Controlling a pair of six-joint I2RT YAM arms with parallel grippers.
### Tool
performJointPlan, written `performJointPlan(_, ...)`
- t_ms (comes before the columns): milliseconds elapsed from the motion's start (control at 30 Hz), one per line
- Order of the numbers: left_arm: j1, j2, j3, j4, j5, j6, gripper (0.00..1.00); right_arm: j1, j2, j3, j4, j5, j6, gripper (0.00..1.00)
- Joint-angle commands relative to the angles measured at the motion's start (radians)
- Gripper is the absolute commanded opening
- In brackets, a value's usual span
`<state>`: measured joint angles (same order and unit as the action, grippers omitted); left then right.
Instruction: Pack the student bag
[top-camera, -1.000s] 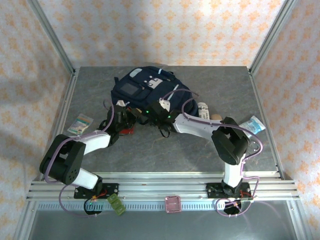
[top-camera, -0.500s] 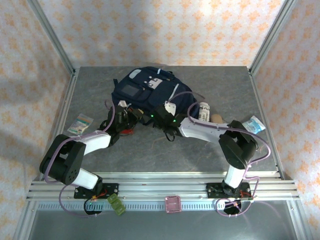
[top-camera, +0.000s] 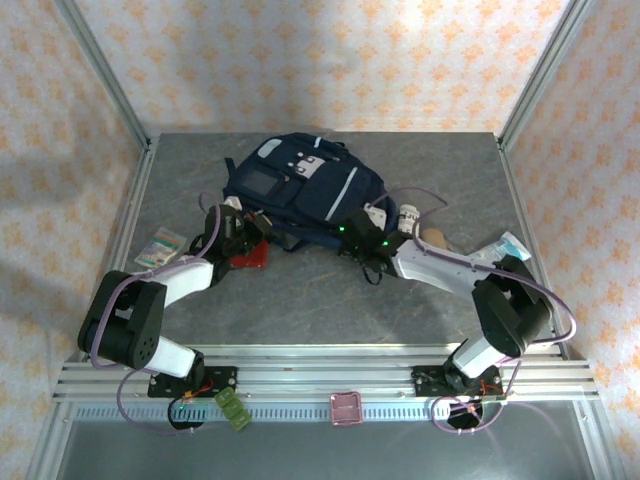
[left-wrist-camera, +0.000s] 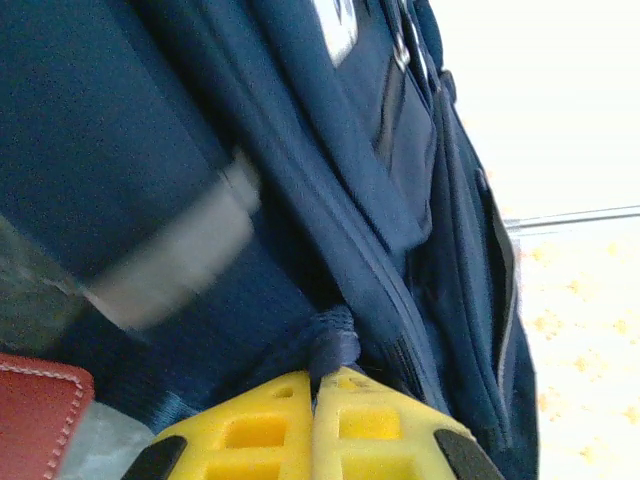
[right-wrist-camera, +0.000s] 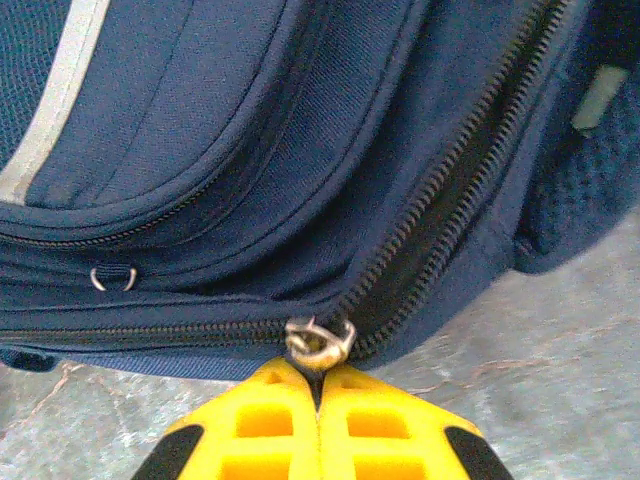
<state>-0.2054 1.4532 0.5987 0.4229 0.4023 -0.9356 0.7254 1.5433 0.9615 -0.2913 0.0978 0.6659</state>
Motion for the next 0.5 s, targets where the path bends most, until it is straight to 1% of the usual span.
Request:
performJointPlan(0,0.057,-0.028,0.045,-0.021,-0.116,0.083,0.0,-0.052,-0.059,-0.041,-0.085,0.095,-0.037,0.0)
performJointPlan(67,0.078,-0.017,0.06,-0.036,-0.119,0.104,0.0,-0.057,-0.058,-0.036,-0.069,0.073,-0.062,0.0)
performJointPlan(100,0.085,-0.012,0.069,-0.044,-0.12,0.112,0.0,-0.055,-0.054,-0.03,-0.055,0.037,-0.081,0.0)
performJointPlan(167,0.087,-0.001,0.087,-0.047,-0.081,0.112,0.0,-0.05,-0.048,-0.023,-0.016,-0.042,-0.093,0.0)
performJointPlan(200,0.081,0.0,0.092,-0.053,-0.064,0.099,0.07,-0.045,-0.047,-0.023,0.011,-0.075,-0.098,0.0)
performJointPlan(233,0.068,-0.006,0.092,-0.056,-0.051,0.086,0.27,-0.038,-0.046,-0.021,0.042,-0.114,-0.101,0.0)
performJointPlan(267,0.049,-0.018,0.086,-0.06,-0.049,0.074,0.44,-0.03,-0.041,-0.018,0.062,-0.131,-0.098,0.0)
performJointPlan(300,0.025,-0.034,0.072,-0.057,-0.054,0.065,0.53,-0.023,-0.036,-0.012,0.074,-0.143,-0.097,0.0)
performJointPlan(333,-0.006,-0.055,0.053,-0.046,-0.061,0.056,0.59,-0.018,-0.025,-0.001,0.081,-0.152,-0.095,0.0)
performJointPlan(367,-0.036,-0.072,0.035,-0.04,-0.065,0.047,0.63,-0.013,-0.011,0.008,0.083,-0.156,-0.094,0.0)
performJointPlan(467,-0.103,-0.096,-0.024,0.002,-0.068,-0.002,0.67,-0.008,0.001,0.011,0.106,-0.175,-0.098,0.0)
